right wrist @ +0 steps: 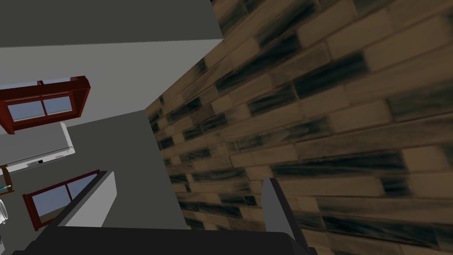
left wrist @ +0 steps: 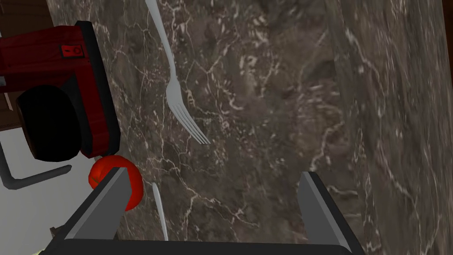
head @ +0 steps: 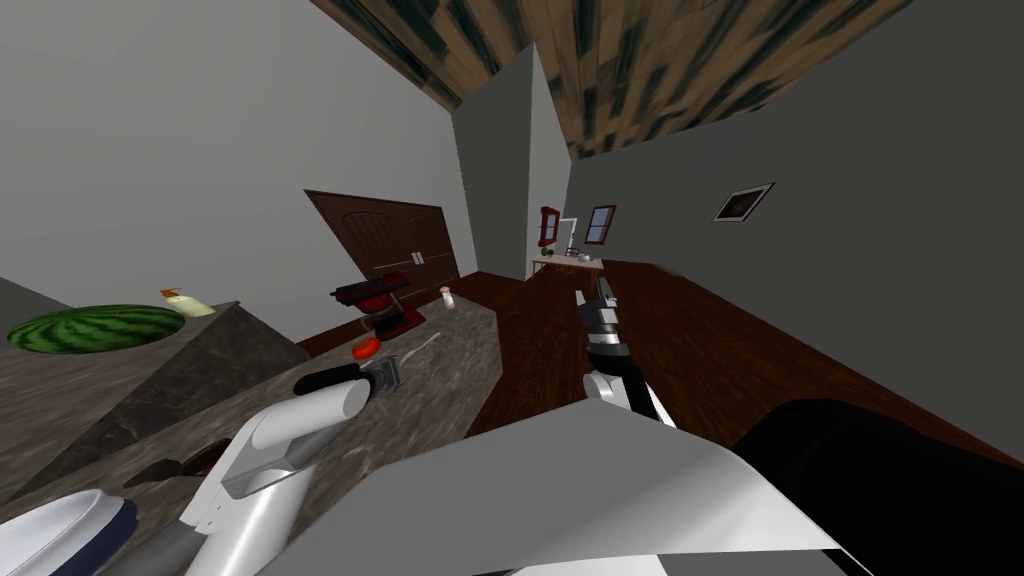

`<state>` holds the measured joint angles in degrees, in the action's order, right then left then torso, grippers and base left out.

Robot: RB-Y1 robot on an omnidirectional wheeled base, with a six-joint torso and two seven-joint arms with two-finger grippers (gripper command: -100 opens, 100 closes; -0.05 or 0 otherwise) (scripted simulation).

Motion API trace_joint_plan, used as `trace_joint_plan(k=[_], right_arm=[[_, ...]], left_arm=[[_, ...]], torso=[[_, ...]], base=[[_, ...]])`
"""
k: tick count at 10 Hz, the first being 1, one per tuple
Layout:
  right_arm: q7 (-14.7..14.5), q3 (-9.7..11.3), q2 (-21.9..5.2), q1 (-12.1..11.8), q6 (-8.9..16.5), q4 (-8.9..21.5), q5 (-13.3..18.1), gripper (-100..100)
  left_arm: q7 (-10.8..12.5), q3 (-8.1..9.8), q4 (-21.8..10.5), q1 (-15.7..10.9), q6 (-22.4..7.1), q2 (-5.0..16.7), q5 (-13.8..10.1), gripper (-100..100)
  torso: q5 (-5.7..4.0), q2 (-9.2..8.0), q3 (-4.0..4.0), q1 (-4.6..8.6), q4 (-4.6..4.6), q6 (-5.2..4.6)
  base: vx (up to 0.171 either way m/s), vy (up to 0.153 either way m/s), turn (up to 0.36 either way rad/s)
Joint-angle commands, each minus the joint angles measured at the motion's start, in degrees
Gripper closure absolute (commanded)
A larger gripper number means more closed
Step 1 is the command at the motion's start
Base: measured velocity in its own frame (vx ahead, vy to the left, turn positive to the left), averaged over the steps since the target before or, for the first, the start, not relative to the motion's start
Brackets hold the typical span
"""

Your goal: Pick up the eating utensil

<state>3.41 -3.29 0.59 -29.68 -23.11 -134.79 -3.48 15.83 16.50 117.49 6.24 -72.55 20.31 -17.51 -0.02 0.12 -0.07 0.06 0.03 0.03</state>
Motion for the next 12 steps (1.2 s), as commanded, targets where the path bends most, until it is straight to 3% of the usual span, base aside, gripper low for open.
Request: trace_joint_plan(k=[1,4,6,10,12], right_arm=[[0.0,0.0,0.0,0.0,0.0,0.0,0.0,0],[0.0,0.0,0.0,0.0,0.0,0.0,0.0,0],[0.0,0.0,0.0,0.0,0.0,0.0,0.0,0],[0.0,0.0,0.0,0.0,0.0,0.0,0.0,0],[0.0,0.0,0.0,0.0,0.0,0.0,0.0,0]], left_arm=[[0.1,0.18,0.2,0.0,-1.8,0.1,-0.1,-100],[0.8,2.01,-0.9,-0.8,-7.1,1.5,-1.2,-100],[0.8,2.01,-0.9,-0.8,-8.7,1.5,-1.2,-100],[1.4,3.65,-2.0,-1.3,-14.7,2.9,-2.2,-100],[2.0,5.07,-3.0,-1.5,-18.8,4.3,-3.0,-100]], torso=[[0.0,0.0,0.0,0.0,0.0,0.0],[0.0,0.0,0.0,-0.01,0.0,0.0],[0.0,0.08,-0.05,0.0,0.02,0.01],[0.01,0.09,-0.05,-0.03,0.02,-0.01],[0.0,0.08,-0.05,-0.02,0.02,-0.02]], base=[[0.017,-0.007,0.024],[0.047,-0.017,-0.102],[0.038,-0.013,-0.015],[0.05,-0.012,-0.081],[0.074,-0.009,-0.137]])
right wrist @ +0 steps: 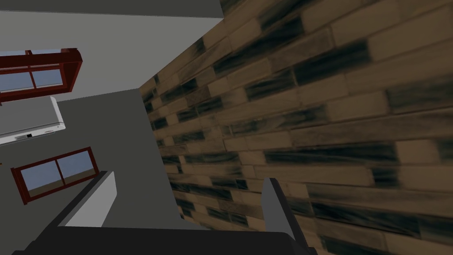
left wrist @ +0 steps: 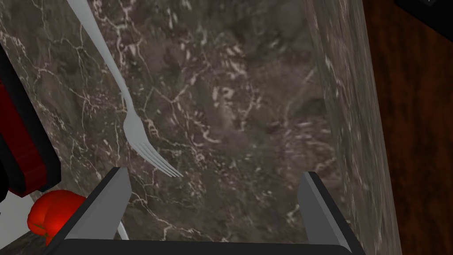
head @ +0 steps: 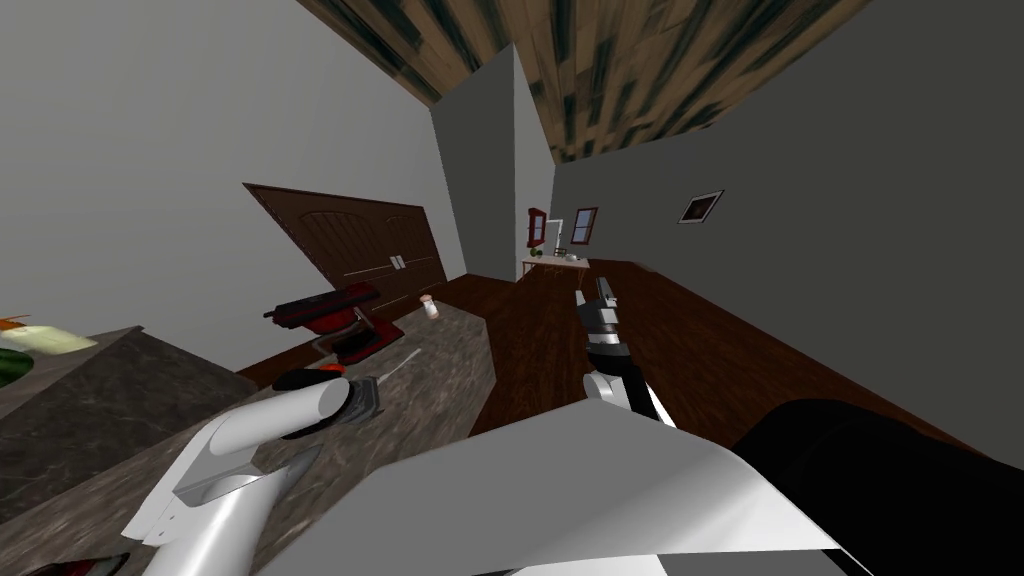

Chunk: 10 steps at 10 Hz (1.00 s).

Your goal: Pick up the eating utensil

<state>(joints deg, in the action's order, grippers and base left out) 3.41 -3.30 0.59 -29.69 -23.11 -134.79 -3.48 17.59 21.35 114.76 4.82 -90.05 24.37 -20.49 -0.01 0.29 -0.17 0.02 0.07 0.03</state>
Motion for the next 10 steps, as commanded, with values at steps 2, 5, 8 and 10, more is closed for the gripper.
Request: trace_joint_plan(k=[2,5,8,10], right_arm=[[0.0,0.0,0.0,0.0,0.0,0.0,0.0,0],[0.0,0.0,0.0,0.0,0.0,0.0,0.0,0],[0.0,0.0,0.0,0.0,0.0,0.0,0.0,0],[0.0,0.0,0.0,0.0,0.0,0.0,0.0,0]], left_arm=[[0.6,0.85,-0.8,-0.1,-4.3,1.0,-0.5,-100],[0.8,1.41,-1.2,0.0,-6.6,1.7,-0.8,-100],[1.5,2.75,-2.5,0.3,-11.3,3.2,-1.7,-100],[1.8,3.35,-3.0,0.6,-13.4,3.9,-2.2,-100]], torso=[[0.0,0.0,-0.01,0.01,0.01,0.01],[0.0,-0.07,0.04,0.02,-0.01,0.0],[0.01,0.0,0.0,-0.06,0.0,0.01],[0.04,0.13,-0.08,-0.17,0.04,0.01]], base=[[0.081,-0.002,-0.065],[0.059,-0.002,-0.062],[0.09,0.016,-0.107],[0.118,0.05,-0.08]])
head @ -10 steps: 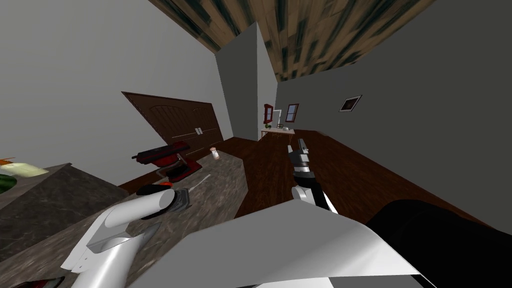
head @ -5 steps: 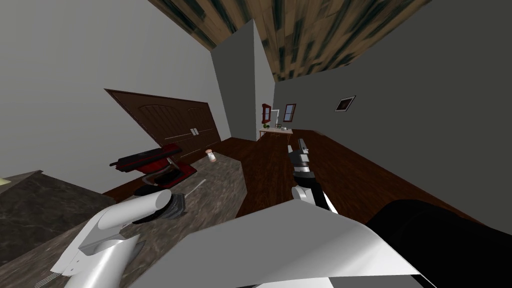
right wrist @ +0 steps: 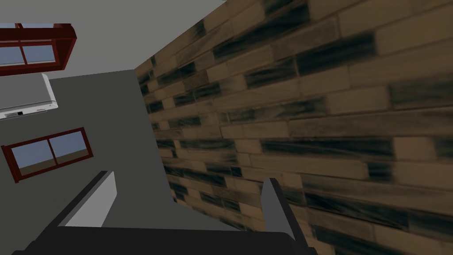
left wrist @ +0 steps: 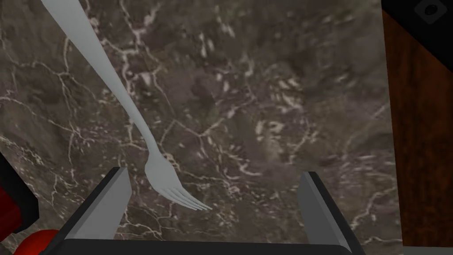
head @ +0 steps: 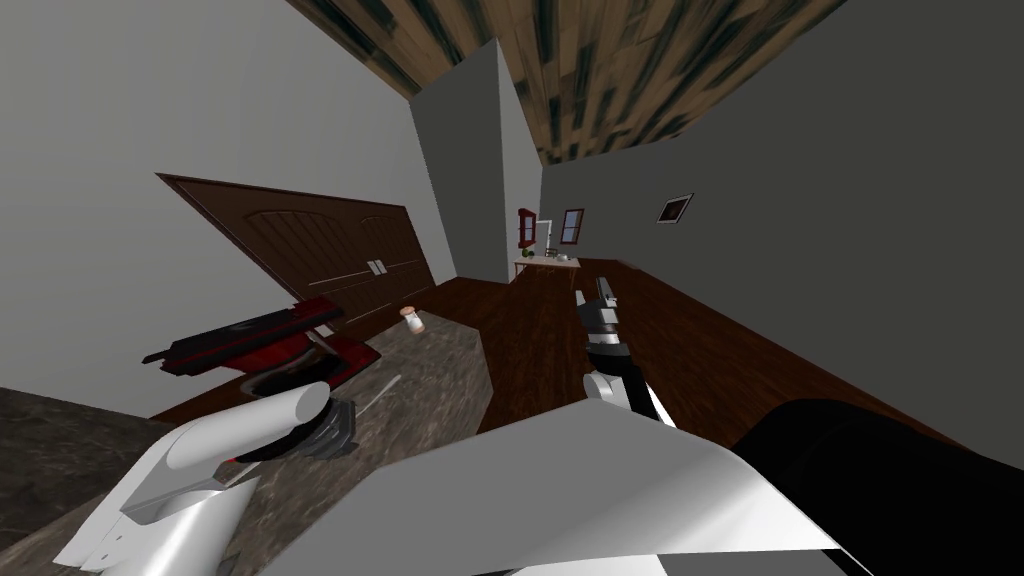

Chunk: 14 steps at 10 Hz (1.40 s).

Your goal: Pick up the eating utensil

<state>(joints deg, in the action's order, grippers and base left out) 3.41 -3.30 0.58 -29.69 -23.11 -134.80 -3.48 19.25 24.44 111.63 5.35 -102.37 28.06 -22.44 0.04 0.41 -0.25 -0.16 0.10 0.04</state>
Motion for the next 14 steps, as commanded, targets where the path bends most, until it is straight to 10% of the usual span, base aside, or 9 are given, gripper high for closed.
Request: trace_joint_plan(k=[1,3,4,5,9,10,14], right_arm=[[0.0,0.0,0.0,0.0,0.0,0.0,0.0,0],[0.0,0.0,0.0,0.0,0.0,0.0,0.0,0],[0.0,0.0,0.0,0.0,0.0,0.0,0.0,0],[0.0,0.0,0.0,0.0,0.0,0.0,0.0,0],[0.0,0.0,0.0,0.0,0.0,0.0,0.0,0],[0.0,0.0,0.0,0.0,0.0,0.0,0.0,0],[0.0,0.0,0.0,0.0,0.0,0.0,0.0,0]], left_arm=[[0.3,0.47,-0.1,0.2,-1.8,0.5,-0.4,-100],[0.3,0.77,0.0,0.4,-2.2,0.8,-0.6,-100],[0.3,0.83,0.0,0.4,-2.5,0.8,-0.7,0],[-0.1,0.31,-2.0,0.3,-0.4,0.5,-0.1,-100],[-0.5,-0.46,-4.2,0.2,1.8,-0.1,0.8,-100],[-0.5,-0.49,-4.3,0.2,2.1,-0.2,0.8,100],[-0.4,-0.33,-4.1,0.1,2.2,0.0,0.8,100]], torso=[[0.0,0.0,0.0,0.0,0.0,0.0],[0.02,0.01,0.0,-0.13,0.0,0.01],[0.01,-0.2,0.1,0.03,-0.03,0.01],[-0.03,-0.37,0.21,0.17,-0.08,0.01],[-0.04,-0.48,0.27,0.2,-0.1,0.02],[-0.05,-0.47,0.27,0.21,-0.11,0.01],[0.14,-0.48,0.22,0.09,0.02,0.02]], base=[[0.103,0.051,-0.065],[0.084,0.066,-0.041],[0.0,0.0,0.0],[0.0,0.0,0.0],[-0.003,0.001,-0.002],[0.0,0.0,0.0],[0.0,0.0,0.0]])
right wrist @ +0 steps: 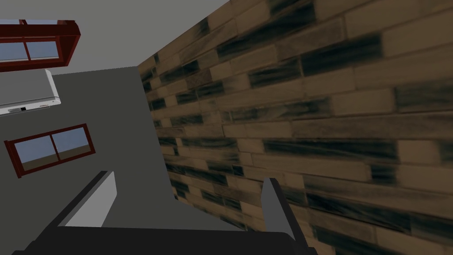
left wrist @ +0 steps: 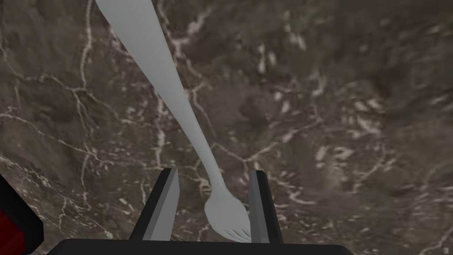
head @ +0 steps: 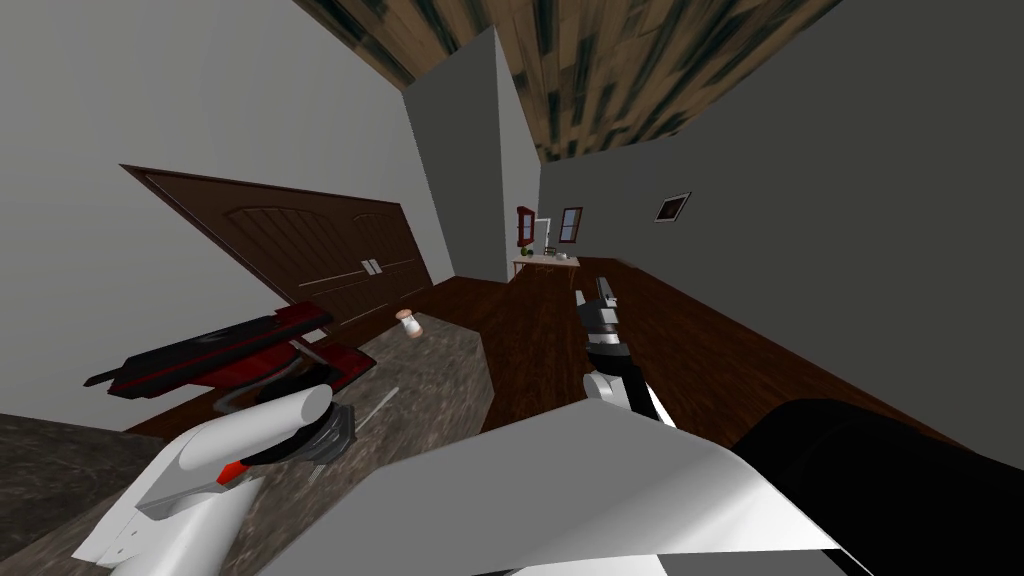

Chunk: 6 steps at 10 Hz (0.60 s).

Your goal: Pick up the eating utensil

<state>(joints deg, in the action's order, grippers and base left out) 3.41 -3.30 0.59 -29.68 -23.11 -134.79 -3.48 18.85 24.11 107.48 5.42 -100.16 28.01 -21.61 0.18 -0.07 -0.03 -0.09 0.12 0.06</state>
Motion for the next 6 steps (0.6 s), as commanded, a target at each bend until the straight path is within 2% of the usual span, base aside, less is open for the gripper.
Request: trace_joint_plan(k=[1,2,5,6], right_arm=[[0.0,0.0,0.0,0.0,0.0,0.0,0.0,0],[0.0,0.0,0.0,0.0,0.0,0.0,0.0,0],[0.0,0.0,0.0,0.0,0.0,0.0,0.0,0],[0.0,0.0,0.0,0.0,0.0,0.0,0.0,0]], left_arm=[[0.0,0.0,0.0,0.0,0.0,0.0,0.0,0],[0.1,0.38,1.1,0.1,-1.6,0.3,-0.6,100],[0.7,1.16,4.1,0.3,-4.7,0.9,-1.5,100],[0.7,0.92,3.7,0.4,-4.0,0.6,-1.2,100]], torso=[[0.0,0.0,0.0,0.0,0.0,0.0],[0.0,0.0,0.0,0.0,0.0,0.0],[-0.04,0.0,0.0,0.05,0.0,-0.01],[-0.04,0.0,0.0,0.05,0.0,-0.01]], base=[[0.0,0.0,0.0],[0.0,0.0,0.0],[0.004,0.0,0.002],[0.0,0.0,0.0]])
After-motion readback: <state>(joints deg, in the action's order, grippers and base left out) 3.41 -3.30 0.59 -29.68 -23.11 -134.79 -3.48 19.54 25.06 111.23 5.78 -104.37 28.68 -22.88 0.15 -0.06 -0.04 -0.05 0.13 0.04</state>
